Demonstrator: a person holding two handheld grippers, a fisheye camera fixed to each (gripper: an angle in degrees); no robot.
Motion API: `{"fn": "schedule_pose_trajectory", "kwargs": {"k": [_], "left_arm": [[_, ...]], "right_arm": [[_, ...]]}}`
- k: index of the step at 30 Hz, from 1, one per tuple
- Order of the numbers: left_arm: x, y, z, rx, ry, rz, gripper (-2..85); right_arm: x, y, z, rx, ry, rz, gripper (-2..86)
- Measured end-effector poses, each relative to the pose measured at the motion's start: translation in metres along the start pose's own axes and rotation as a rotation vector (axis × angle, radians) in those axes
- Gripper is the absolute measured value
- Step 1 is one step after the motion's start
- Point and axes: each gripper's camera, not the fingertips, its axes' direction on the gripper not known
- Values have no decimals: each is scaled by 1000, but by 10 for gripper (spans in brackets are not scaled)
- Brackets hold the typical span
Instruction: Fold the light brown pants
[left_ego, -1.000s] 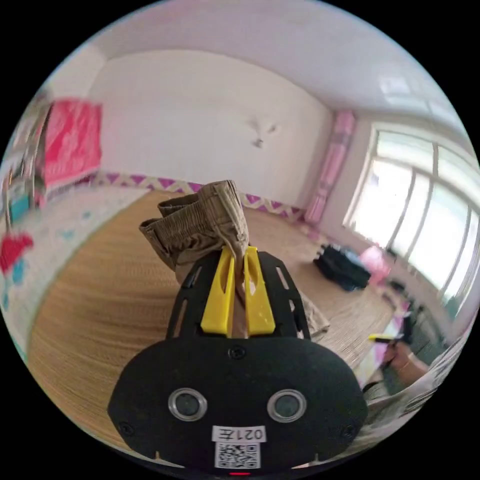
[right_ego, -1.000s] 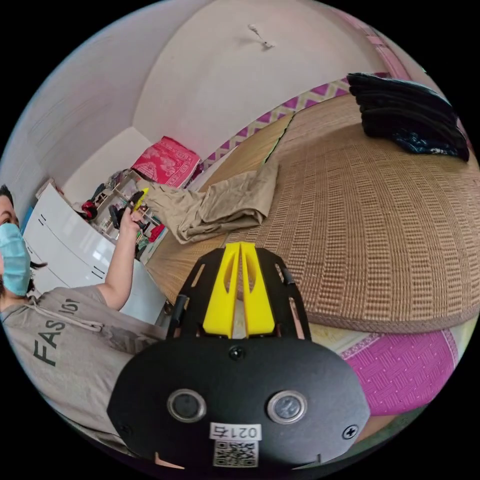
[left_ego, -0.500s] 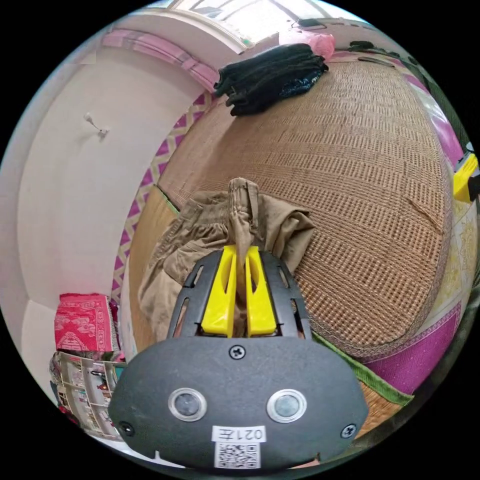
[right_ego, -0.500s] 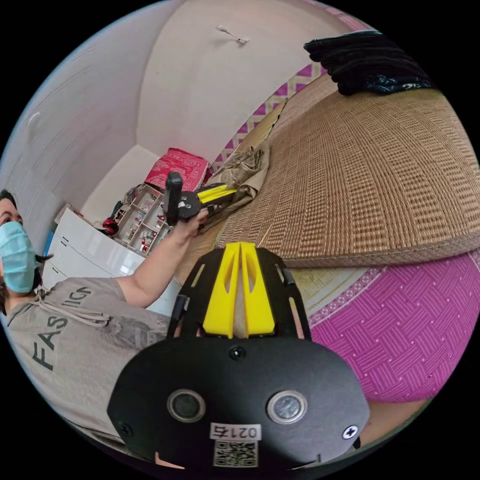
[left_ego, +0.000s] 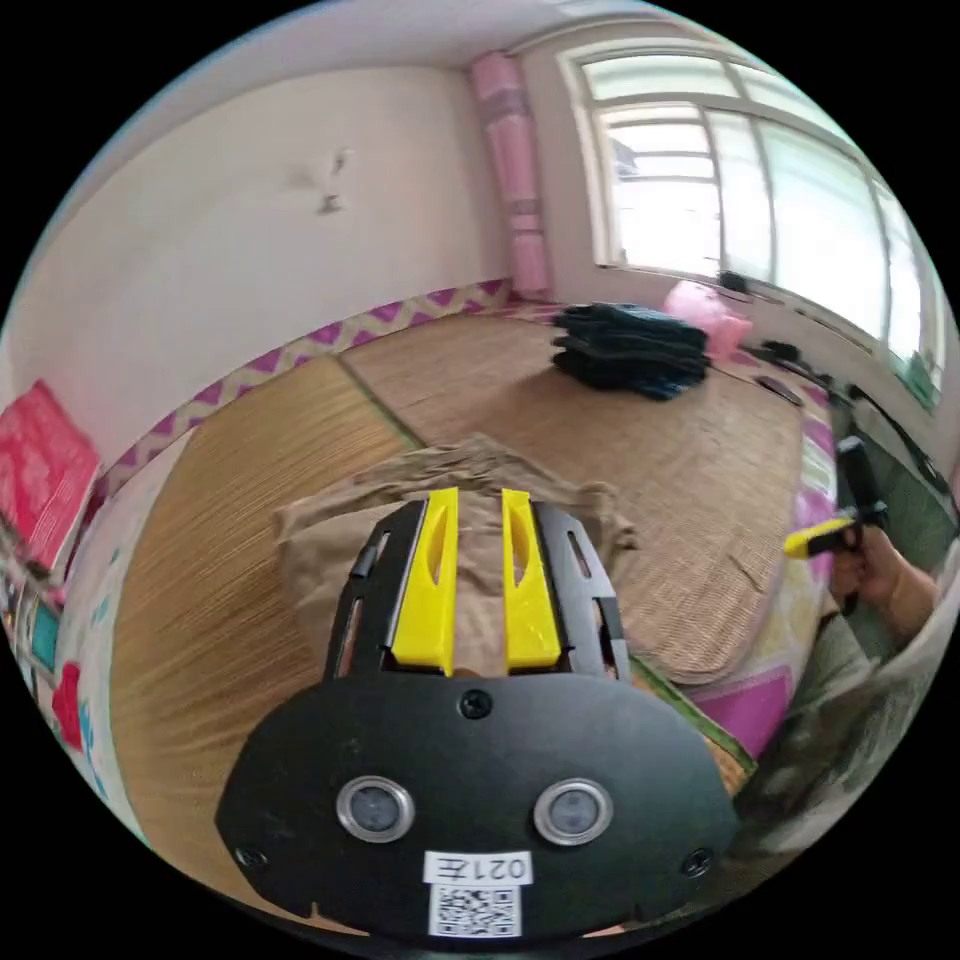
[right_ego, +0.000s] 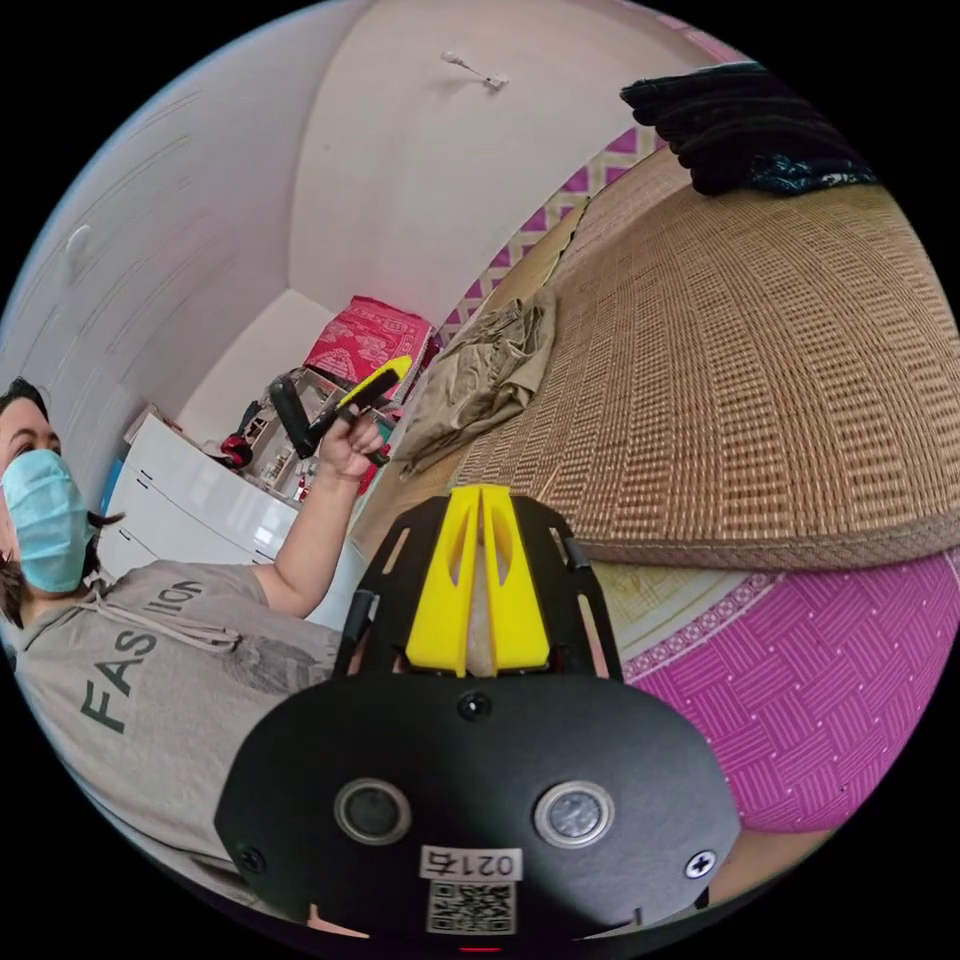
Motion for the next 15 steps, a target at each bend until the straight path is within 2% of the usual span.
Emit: {"fn": "schedule_pose_trajectory", "kwargs": {"k": [2, 4, 5, 6, 7, 8, 11, 15], "left_arm": [[-101, 29, 27, -74, -144, -201, 63], [-171, 66, 72, -173, -114, -343, 54], [-196, 100, 118, -296, -86, -370, 48], [-200, 118, 134, -335, -97, -368, 46], [-196, 125, 130, -284, -153, -312, 42], [-188, 126, 137, -313, -220, -250, 38], [-187, 149, 129, -276, -303, -173, 8], [-249, 210, 86, -110, -211, -375, 0]], "right_arm": [[6, 0, 13, -14, -12, -8, -6], [7, -2, 24, -20, -17, -21, -6], [8, -3, 33, -29, -20, -27, -5], [9, -4, 38, -33, -22, -29, -5], [9, -6, 47, -41, -27, -33, -5], [9, -8, 56, -50, -35, -41, -5], [1, -18, 74, -62, -19, -96, -2], [-8, -54, 100, -72, 70, -203, 13]]}}
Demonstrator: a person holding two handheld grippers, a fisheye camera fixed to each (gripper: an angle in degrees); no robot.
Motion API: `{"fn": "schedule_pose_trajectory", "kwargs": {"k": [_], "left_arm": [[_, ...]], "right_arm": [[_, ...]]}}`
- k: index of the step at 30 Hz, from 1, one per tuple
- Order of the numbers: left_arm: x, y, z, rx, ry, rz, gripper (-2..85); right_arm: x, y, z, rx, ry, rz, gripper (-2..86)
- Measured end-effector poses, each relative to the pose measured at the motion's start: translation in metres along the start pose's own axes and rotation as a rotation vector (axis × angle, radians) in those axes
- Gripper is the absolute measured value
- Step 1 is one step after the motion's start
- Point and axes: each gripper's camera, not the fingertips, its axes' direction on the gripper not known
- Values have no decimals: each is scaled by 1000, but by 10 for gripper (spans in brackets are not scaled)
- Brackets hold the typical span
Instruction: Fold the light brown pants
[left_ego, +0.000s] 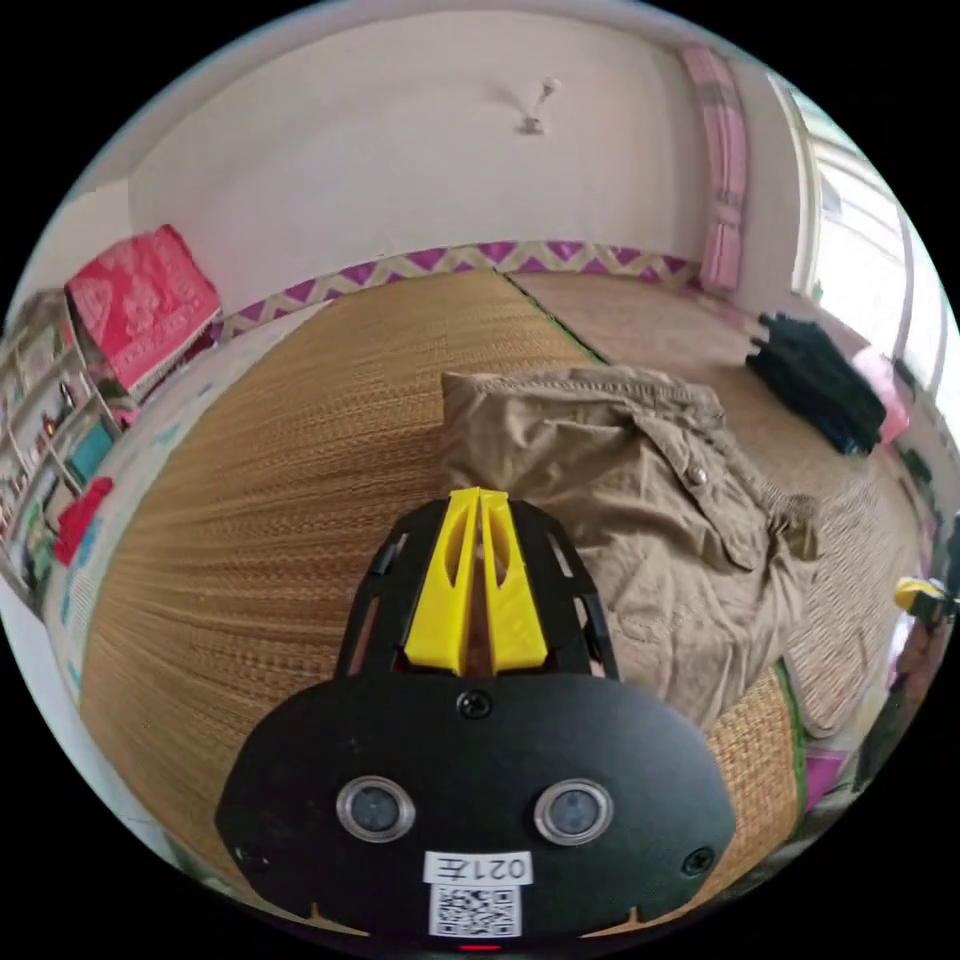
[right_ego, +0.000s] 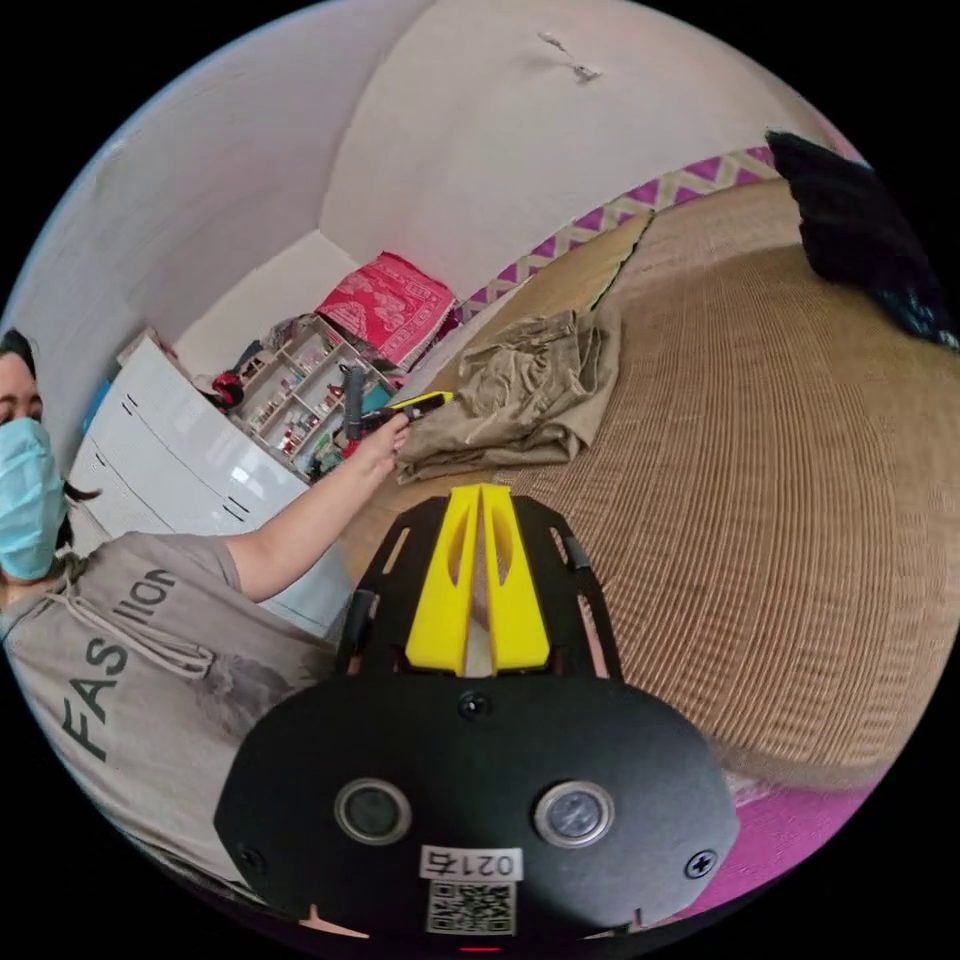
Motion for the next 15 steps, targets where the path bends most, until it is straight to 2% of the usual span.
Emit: {"fn": "schedule_pose_trajectory", "kwargs": {"k": [2, 6, 11, 15], "left_arm": [[-62, 23, -1, -7, 140, -93, 16], [-149, 56, 17, -90, 347, -173, 89], [-250, 95, 79, -241, 671, -299, 152], [-274, 124, 129, -338, 810, -346, 150]], "right_arm": [[10, -43, 27, -36, 69, -54, 63], [61, -113, 71, -88, 121, 19, 114], [156, -186, 131, -177, -24, 263, 137], [203, -204, 165, -204, -179, 406, 134]]}}
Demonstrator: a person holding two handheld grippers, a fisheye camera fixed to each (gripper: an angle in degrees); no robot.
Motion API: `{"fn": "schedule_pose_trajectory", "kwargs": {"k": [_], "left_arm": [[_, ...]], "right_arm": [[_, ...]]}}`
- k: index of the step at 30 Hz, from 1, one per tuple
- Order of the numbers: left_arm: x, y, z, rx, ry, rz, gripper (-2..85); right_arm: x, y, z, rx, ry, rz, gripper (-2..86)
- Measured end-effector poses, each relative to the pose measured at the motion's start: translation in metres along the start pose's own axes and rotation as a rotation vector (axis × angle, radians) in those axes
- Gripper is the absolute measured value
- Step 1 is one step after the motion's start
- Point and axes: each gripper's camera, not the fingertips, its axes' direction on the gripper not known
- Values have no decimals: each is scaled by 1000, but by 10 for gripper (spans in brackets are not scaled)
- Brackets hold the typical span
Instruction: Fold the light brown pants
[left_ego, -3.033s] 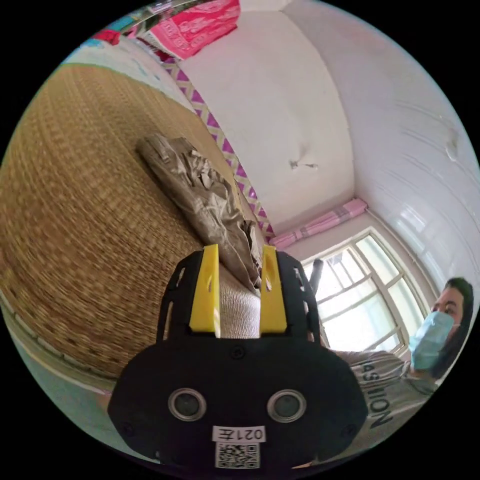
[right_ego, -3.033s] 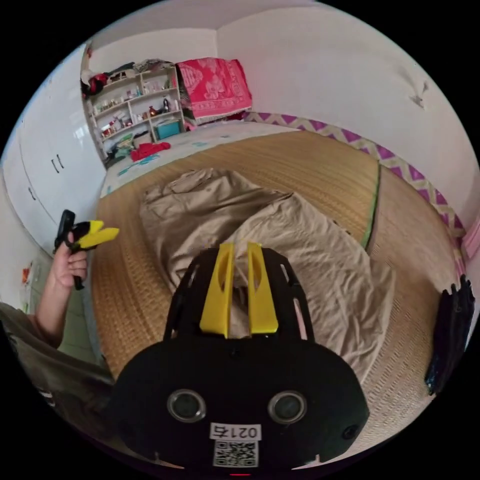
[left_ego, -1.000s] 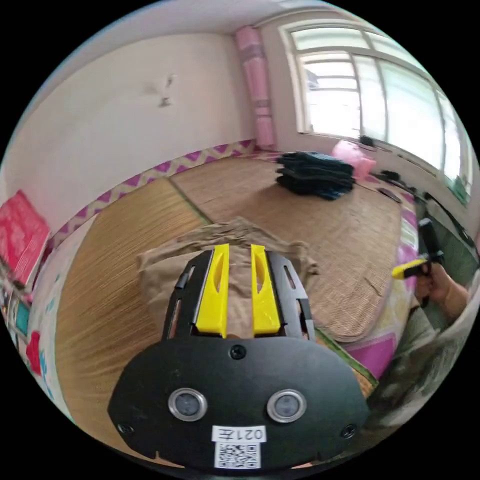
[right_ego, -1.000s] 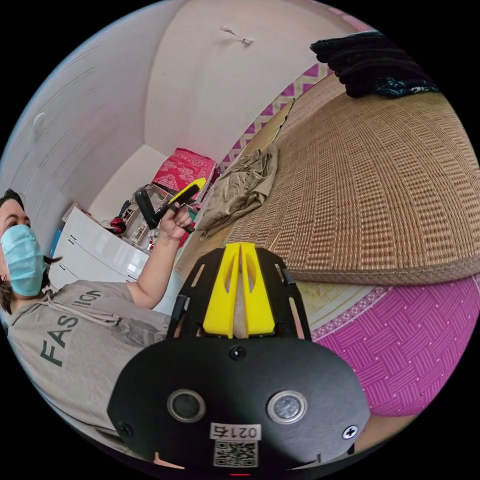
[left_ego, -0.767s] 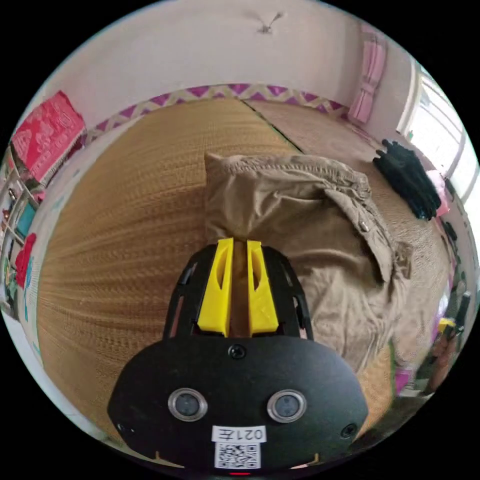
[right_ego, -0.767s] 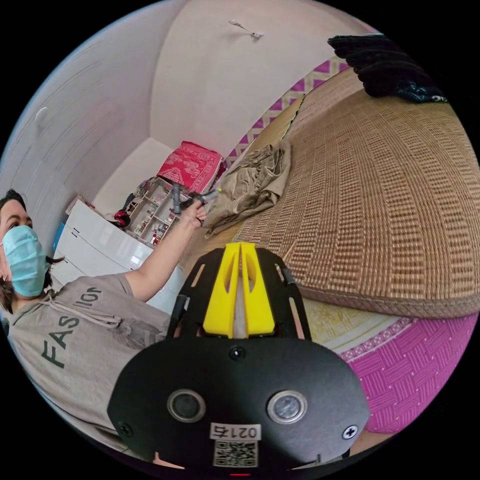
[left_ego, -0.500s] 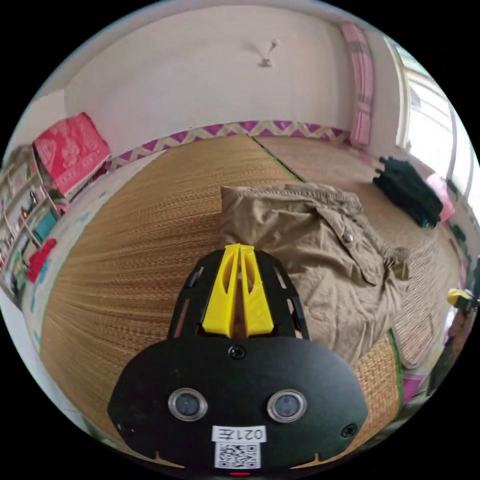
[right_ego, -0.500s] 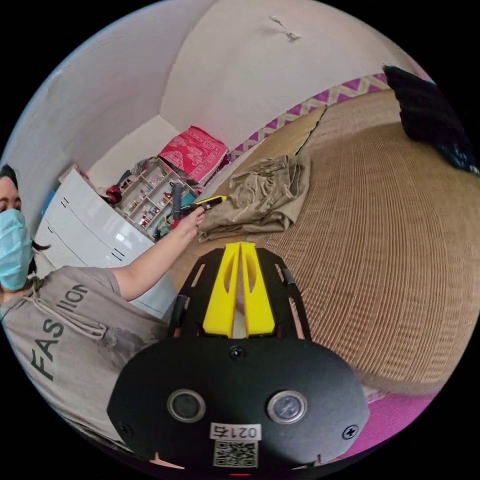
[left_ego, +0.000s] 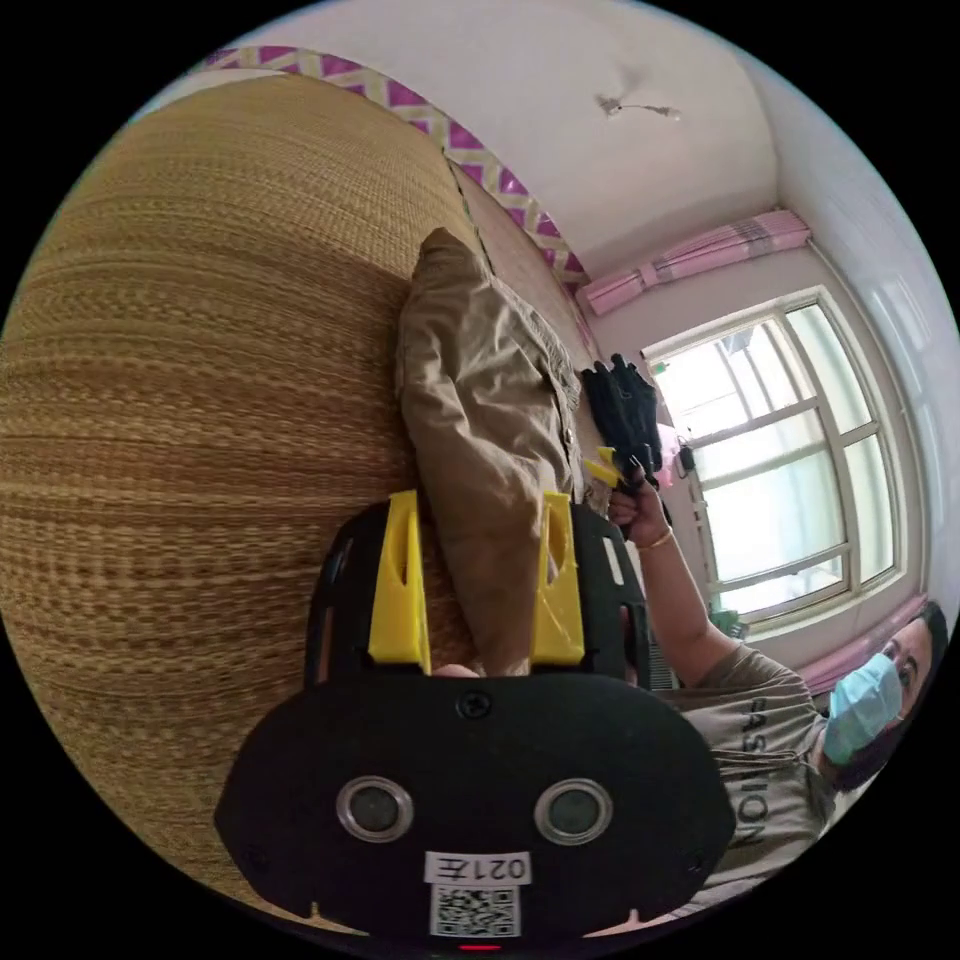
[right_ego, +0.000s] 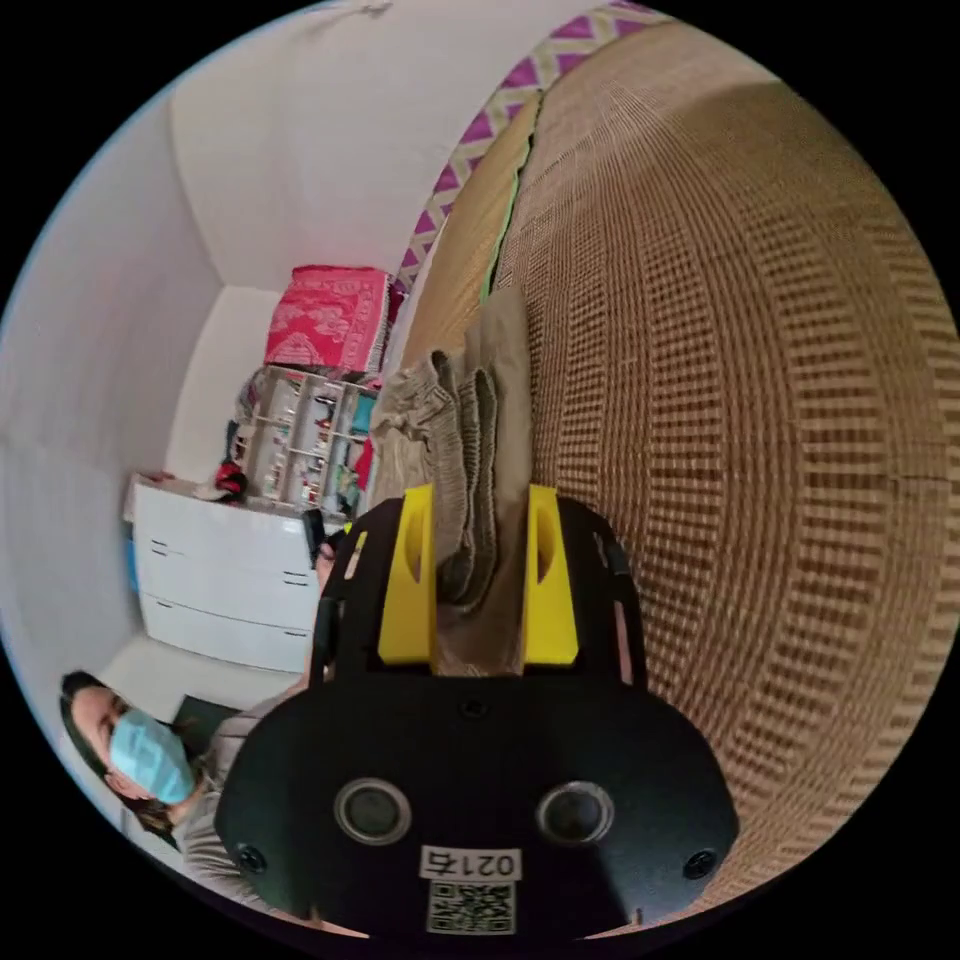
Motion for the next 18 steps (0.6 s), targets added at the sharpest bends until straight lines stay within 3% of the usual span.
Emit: {"fn": "schedule_pose_trajectory", "kwargs": {"k": [3, 9, 12, 18], "left_arm": [[-34, 1, 3, -1, 51, -47, 124], [-95, 17, -26, 37, 121, -104, 52], [-93, 25, -65, 87, 121, -76, 47], [-107, 33, -228, 275, 107, -39, 45]], "right_arm": [[13, -22, 19, -40, -124, 45, 127], [-12, -52, 41, -71, -71, 19, 50], [-63, -69, 37, -81, -7, -62, 37], [-225, -147, 79, -109, 109, -264, 31]]}}
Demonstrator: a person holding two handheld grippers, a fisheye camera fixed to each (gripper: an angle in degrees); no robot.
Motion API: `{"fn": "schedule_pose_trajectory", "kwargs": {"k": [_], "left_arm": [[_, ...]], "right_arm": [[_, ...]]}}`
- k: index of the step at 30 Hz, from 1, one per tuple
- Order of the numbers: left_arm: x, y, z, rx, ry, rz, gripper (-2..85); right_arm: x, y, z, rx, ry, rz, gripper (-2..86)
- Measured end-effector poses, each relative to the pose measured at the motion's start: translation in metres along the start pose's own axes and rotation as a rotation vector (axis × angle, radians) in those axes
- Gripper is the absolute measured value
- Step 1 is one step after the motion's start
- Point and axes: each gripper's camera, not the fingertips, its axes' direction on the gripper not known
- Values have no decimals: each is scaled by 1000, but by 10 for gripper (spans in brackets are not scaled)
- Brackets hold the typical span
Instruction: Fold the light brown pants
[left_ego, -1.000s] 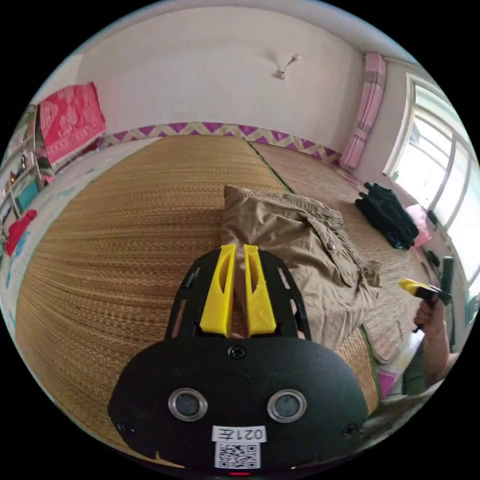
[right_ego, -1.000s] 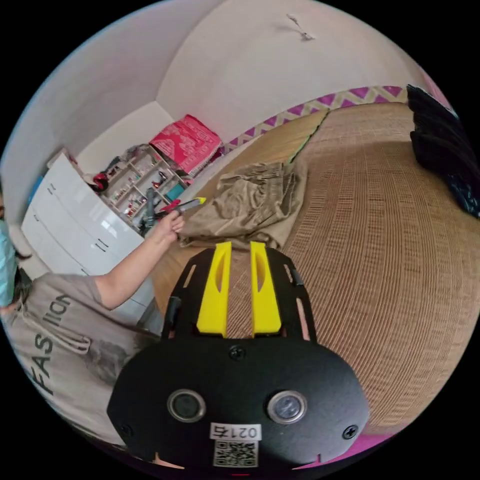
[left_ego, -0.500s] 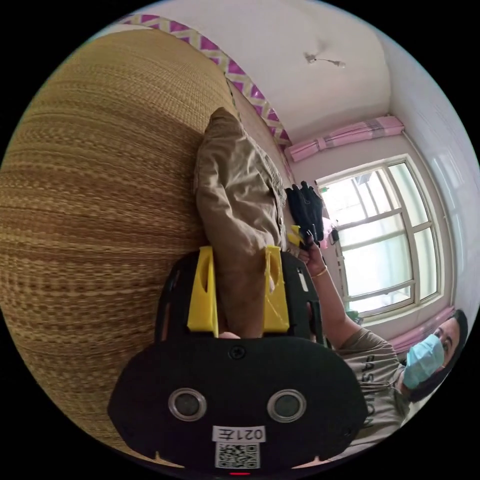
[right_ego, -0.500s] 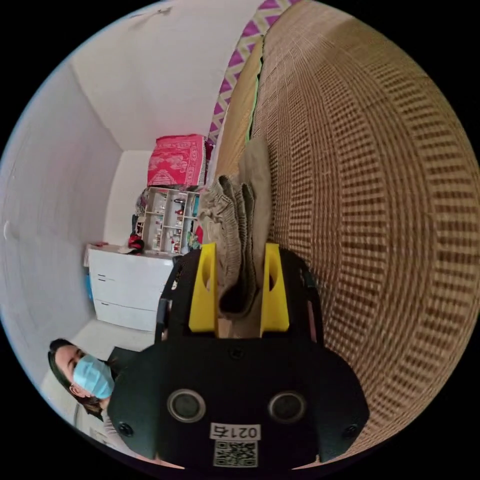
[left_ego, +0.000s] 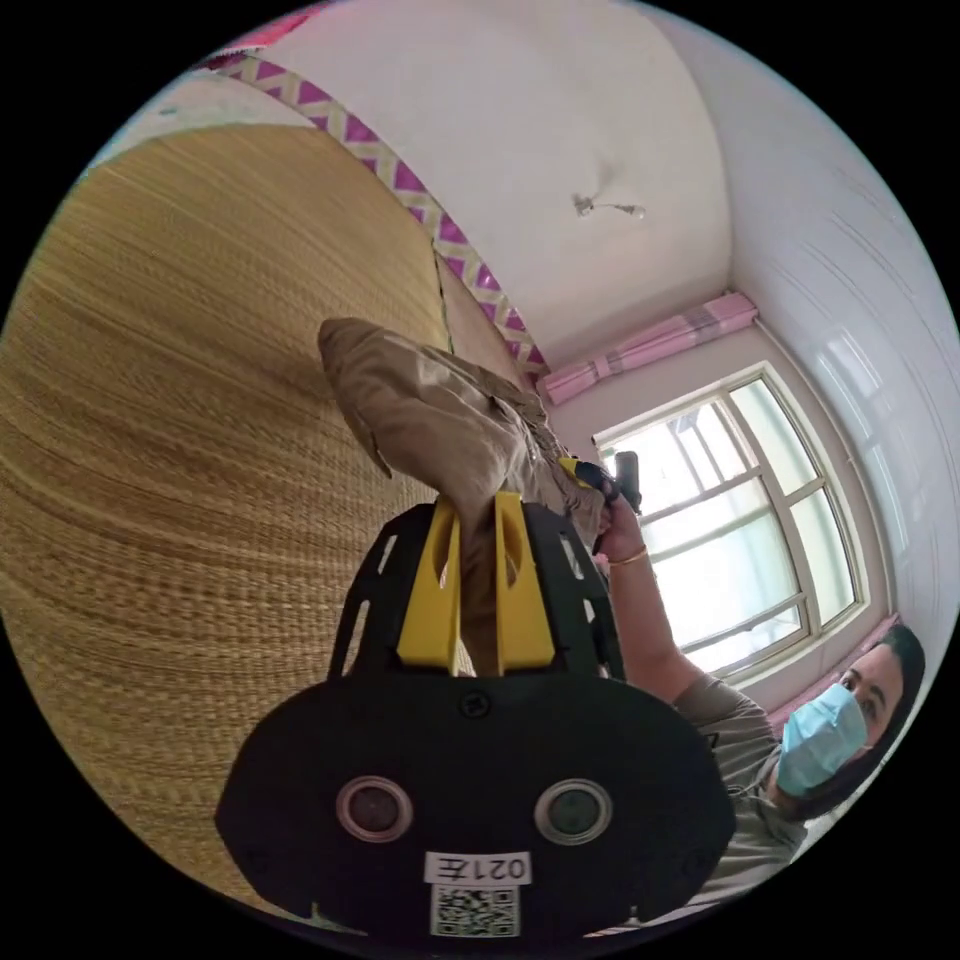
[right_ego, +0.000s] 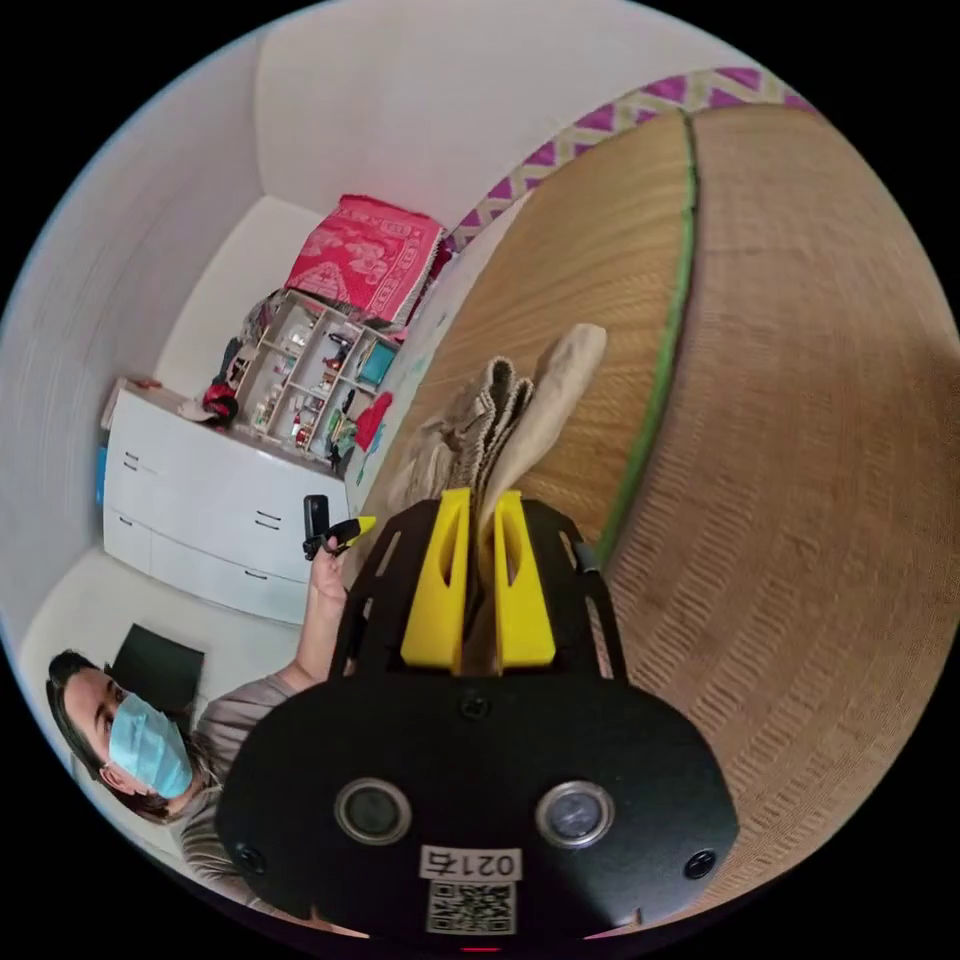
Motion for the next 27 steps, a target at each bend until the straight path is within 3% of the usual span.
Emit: {"fn": "schedule_pose_trajectory", "kwargs": {"k": [5, 7, 10, 13, 16, 22, 24, 27], "left_arm": [[-29, -23, -176, 272, -96, 10, 49], [-40, -21, -217, 366, -175, 52, 57], [-116, 4, -251, 450, -248, -103, 82], [-232, 63, -263, 400, -121, -420, 101], [-265, 131, -279, 470, 72, -447, 63], [-149, 177, -215, 258, 40, -230, -6], [-86, 184, -168, 161, -14, -78, -8], [11, 201, -69, -33, -167, 158, -9]], "right_arm": [[-134, -145, 98, -36, -21, -188, 39], [-174, -188, 138, -44, -46, -255, 48], [-207, -236, 180, 24, -33, -235, 64], [-206, -233, 202, 53, -22, -196, 63], [-196, -194, 217, -118, -70, -218, 47], [-210, -42, 140, -244, -9, -410, -2], [-228, 9, 108, -248, 69, -486, -5], [-261, 97, 65, -227, 344, -638, -6]]}}
